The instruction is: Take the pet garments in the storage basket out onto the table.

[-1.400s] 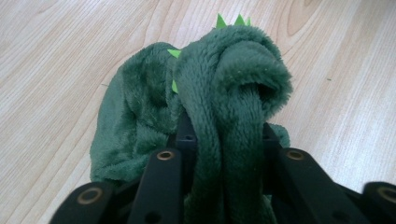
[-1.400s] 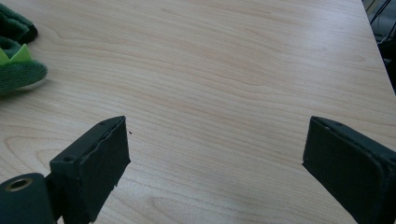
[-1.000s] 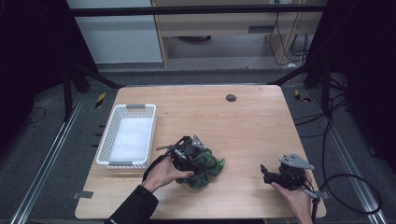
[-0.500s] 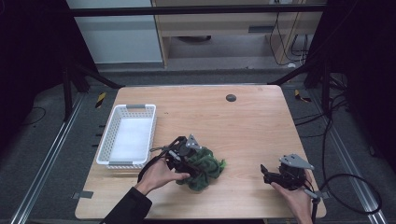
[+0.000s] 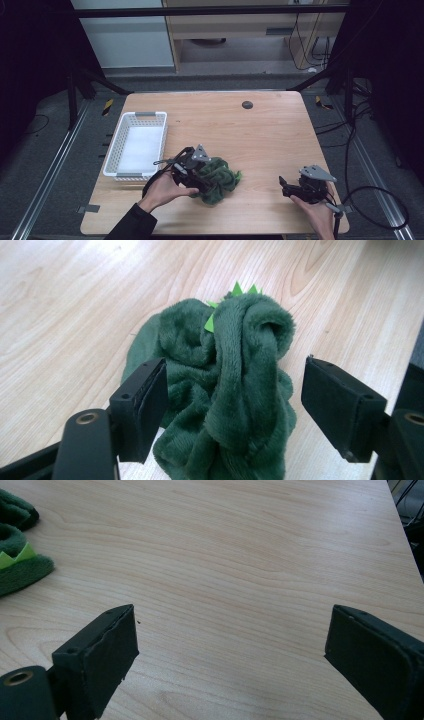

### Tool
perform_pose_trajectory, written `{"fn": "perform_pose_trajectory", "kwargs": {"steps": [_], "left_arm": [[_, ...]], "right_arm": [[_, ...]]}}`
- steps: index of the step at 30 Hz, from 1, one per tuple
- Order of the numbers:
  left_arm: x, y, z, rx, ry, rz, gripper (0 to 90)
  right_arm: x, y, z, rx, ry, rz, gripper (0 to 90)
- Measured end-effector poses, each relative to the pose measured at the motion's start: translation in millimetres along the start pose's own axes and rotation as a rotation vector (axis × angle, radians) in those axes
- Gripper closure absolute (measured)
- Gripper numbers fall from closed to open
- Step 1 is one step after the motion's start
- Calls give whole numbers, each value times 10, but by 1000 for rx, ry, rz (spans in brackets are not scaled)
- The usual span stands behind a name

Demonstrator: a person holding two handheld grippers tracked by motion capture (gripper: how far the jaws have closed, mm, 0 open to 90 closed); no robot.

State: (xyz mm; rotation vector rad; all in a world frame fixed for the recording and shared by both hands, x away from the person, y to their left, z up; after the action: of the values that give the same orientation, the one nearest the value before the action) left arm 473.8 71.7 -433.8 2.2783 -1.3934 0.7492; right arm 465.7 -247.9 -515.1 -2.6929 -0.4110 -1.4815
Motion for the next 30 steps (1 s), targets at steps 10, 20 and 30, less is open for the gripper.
{"fn": "perform_pose_trajectory", "kwargs": {"steps": [10, 20, 30], "left_arm": [[-93, -30, -253, 35, 102, -47, 243], [-348, -122, -421, 104, 233, -129, 249], [-685, -256, -538, 196, 341, -219, 287]], "right_arm": [[1, -6, 1, -1, 1, 0, 66], [5, -11, -1, 2, 6, 6, 63], [8, -24, 0, 7, 12, 11, 57]]}}
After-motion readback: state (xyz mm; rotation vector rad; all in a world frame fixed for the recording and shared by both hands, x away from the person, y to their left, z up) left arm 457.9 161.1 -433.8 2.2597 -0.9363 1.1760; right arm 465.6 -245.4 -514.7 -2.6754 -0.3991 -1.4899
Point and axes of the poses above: each handheld gripper's, and its own axes: z roughly forward along the jaws, x roughly out of its top, y roughly to its right, the point moved 6 cm from there along z, roughly forward along the jaws, and after that the axes turned 4 degrees about -x, right-handed, at the moved point
